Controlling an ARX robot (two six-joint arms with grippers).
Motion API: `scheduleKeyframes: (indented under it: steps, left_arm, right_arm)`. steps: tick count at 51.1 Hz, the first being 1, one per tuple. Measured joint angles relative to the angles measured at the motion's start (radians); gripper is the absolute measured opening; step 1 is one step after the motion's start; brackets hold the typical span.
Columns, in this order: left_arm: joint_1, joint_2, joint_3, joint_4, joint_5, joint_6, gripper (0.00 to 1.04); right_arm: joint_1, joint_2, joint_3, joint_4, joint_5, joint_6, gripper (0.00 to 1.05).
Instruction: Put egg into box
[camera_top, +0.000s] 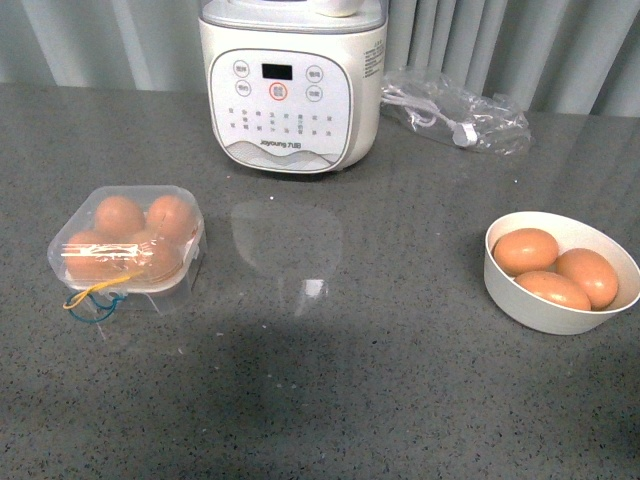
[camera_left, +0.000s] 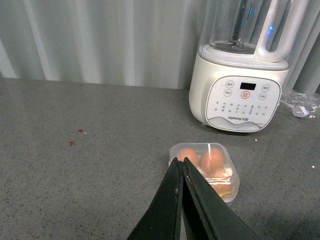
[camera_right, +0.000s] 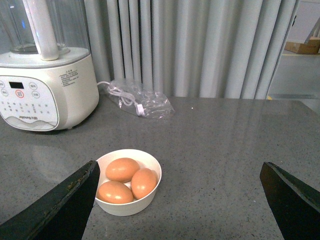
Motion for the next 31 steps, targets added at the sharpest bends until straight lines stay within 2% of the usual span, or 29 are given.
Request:
scheduleKeyframes:
  steps: [14,17,19,31]
  left_arm:
    - [0.0,-0.098,0.0,-0.098,0.0,0.0,0.04]
    - [0.0,-0.192,0.0,-0.227,0.001,0.0,0.04]
    - [0.0,-0.237,0.0,-0.257,-0.001,0.0,0.04]
    - [0.0,-0.257,0.0,-0.264,0.0,0.0,0.04]
  right_arm:
    - [0.0,0.0,0.0,0.0,0.0,0.0,0.97]
    - [0.0,0.0,0.0,0.0,0.0,0.0,0.97]
    - [0.0,0.0,0.0,0.0,0.0,0.0,0.97]
    - [0.0,0.0,0.0,0.0,0.0,0.0,0.97]
